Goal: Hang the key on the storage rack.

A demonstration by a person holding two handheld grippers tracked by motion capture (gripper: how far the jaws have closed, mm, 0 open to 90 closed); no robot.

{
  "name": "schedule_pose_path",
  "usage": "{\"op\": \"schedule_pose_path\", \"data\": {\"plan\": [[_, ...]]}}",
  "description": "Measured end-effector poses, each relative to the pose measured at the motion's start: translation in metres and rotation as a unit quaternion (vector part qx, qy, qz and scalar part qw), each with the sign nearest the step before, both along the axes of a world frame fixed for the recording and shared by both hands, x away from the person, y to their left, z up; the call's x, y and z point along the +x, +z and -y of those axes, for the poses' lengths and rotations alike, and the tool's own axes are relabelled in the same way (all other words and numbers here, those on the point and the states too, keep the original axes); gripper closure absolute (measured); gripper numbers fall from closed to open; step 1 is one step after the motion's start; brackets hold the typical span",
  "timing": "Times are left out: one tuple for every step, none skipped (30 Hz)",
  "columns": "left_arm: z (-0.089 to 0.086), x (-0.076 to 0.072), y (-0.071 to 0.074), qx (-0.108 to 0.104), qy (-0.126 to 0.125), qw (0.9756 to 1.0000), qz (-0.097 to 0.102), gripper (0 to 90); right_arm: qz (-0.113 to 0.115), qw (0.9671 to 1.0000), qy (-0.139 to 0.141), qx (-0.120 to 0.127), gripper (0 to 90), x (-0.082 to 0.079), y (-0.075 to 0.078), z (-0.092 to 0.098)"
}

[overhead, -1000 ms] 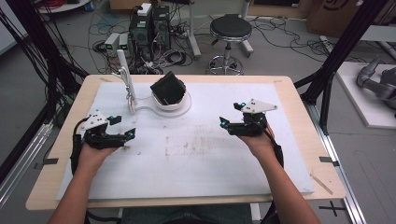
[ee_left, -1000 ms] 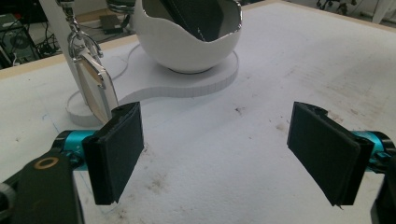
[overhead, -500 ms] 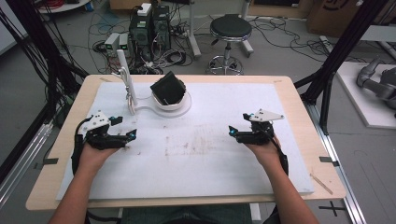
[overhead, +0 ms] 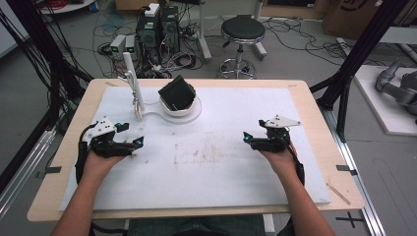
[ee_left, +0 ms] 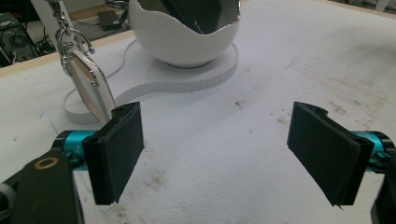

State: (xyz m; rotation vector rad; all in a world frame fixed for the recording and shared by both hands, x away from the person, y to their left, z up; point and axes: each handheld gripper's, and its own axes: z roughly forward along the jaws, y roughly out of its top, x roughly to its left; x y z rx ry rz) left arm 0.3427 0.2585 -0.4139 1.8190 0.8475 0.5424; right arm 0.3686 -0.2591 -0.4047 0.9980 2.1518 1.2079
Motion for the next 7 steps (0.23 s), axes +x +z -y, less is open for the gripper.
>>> {"op": "schedule_pose_path", "data": {"plan": [[-0.0001, 0.0, 0.0, 0.0, 0.0, 1.0, -0.001, 18.7, 0.001, 1.0, -0.001, -0.001, 21.2, 0.0, -0.0001, -0.0001], [-0.0001, 0.0001, 0.0, 0.0, 0.0, 1.0, -0.001, 18.7, 0.001, 1.0, -0.002, 0.001, 21.2, 0.0, -0.0003, -0.0006], [-0.0001, 0.0001, -0.0001, 0.0, 0.0, 1.0, -0.001, 18.6, 0.0, 1.0, -0.002, 0.003, 21.2, -0.0001, -0.0003, -0.0007], [-0.0002, 0.0001, -0.0001, 0.001, 0.0, 1.0, 0.0, 18.6, 0.0, 1.0, -0.002, 0.002, 21.2, 0.0, -0.0003, -0.0006], [-0.0002, 0.0002, 0.0, 0.0, 0.0, 1.0, -0.001, 18.6, 0.0, 1.0, 0.0, -0.001, 21.2, 0.0002, -0.0002, -0.0001], [-0.0003, 0.0003, 0.0, 0.0, 0.0, 1.0, 0.0, 18.6, -0.001, 1.0, -0.002, -0.001, 21.3, 0.0001, -0.0002, 0.0001], [-0.0008, 0.0004, 0.0, 0.0, -0.001, 1.0, -0.001, 18.6, -0.001, 1.0, -0.002, 0.0, 21.3, 0.0002, -0.0001, 0.0003]]}}
